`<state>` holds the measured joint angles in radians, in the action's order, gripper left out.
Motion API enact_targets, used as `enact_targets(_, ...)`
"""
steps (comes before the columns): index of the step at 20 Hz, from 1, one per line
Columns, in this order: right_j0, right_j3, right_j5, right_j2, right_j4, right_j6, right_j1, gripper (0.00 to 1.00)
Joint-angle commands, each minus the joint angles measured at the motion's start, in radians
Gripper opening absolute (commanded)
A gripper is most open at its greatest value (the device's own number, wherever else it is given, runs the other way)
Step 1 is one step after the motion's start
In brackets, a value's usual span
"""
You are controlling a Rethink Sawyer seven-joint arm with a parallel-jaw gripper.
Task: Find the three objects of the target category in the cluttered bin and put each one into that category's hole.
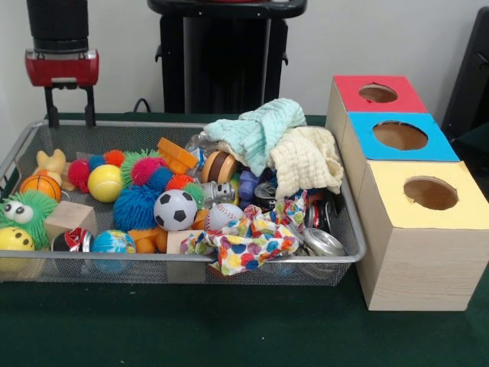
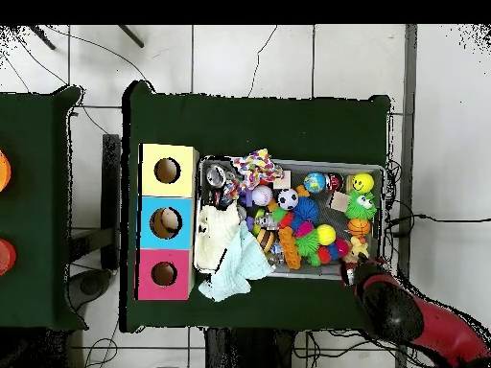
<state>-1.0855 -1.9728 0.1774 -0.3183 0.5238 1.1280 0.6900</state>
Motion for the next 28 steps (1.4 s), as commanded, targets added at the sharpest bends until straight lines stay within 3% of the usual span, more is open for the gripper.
enact_targets(1,-0.032,0.18,0.114,-0.089,0.075,-0.076,-0.123,1.0)
enact_targets(28,-0.025,0.304,0.1,-0.108,0.174,-0.056,-0.232,1.0)
